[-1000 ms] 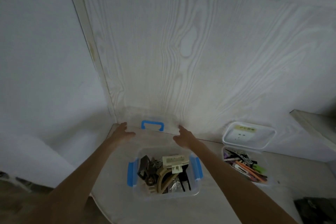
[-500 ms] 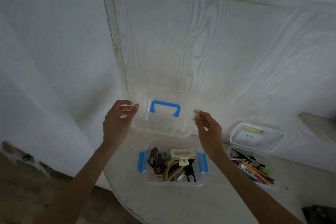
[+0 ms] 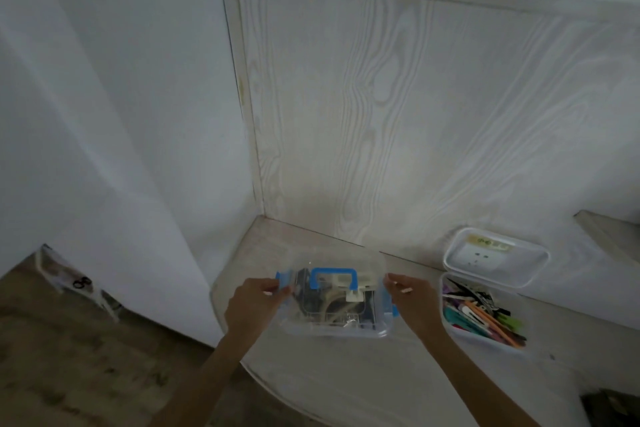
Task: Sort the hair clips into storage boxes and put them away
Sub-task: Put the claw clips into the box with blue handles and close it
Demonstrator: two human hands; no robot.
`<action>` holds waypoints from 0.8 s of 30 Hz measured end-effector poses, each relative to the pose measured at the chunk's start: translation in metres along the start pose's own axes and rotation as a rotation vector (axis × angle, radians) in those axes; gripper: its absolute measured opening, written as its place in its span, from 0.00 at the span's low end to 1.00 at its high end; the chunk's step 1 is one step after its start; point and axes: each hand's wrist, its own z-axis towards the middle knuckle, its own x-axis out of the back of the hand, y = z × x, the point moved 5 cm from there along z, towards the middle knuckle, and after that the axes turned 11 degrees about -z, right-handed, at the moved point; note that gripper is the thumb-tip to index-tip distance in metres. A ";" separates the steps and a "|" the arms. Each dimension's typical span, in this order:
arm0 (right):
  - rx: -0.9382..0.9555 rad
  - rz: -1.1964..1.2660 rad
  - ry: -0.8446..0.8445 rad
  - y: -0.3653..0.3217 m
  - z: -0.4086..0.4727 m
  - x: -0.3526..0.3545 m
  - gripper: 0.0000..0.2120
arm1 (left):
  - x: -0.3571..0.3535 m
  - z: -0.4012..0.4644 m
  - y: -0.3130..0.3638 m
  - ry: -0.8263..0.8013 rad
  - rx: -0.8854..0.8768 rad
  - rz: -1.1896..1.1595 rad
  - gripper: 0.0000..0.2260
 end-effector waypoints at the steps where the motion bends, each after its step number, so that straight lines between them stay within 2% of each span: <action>1: -0.005 -0.009 0.000 0.004 0.001 -0.002 0.18 | -0.001 0.001 0.001 0.001 0.002 0.005 0.18; 2: -0.014 0.008 0.004 0.007 0.002 -0.003 0.16 | -0.002 0.001 0.004 0.001 0.003 -0.005 0.16; 4: -0.093 0.128 0.006 0.015 0.002 -0.005 0.05 | -0.005 0.006 0.007 -0.026 0.025 -0.071 0.13; 7: -0.276 0.359 -0.109 0.024 0.002 -0.010 0.10 | -0.009 0.016 0.004 -0.097 0.113 -0.233 0.12; 11: -0.494 0.419 -0.234 0.034 0.002 -0.012 0.17 | -0.006 0.021 0.001 -0.094 0.296 -0.293 0.33; 13: -0.593 0.489 -0.339 0.039 -0.003 -0.018 0.24 | -0.007 0.015 -0.003 -0.122 0.441 -0.426 0.38; 15: -0.633 0.579 -0.455 0.037 -0.009 -0.022 0.25 | -0.013 0.007 -0.005 -0.254 0.539 -0.549 0.34; 17: -0.586 0.606 -0.533 0.030 -0.013 -0.024 0.22 | -0.018 0.004 -0.001 -0.342 0.539 -0.617 0.25; 20: -0.494 0.391 -0.485 0.017 -0.009 -0.023 0.21 | -0.019 0.010 0.004 -0.251 0.404 -0.444 0.17; 22: -0.409 0.161 -0.421 0.009 -0.008 -0.023 0.21 | -0.022 0.013 0.008 -0.157 0.224 -0.136 0.17; 24: -0.290 -0.027 -0.381 0.002 -0.010 -0.023 0.16 | -0.023 0.005 0.012 -0.052 0.068 0.141 0.19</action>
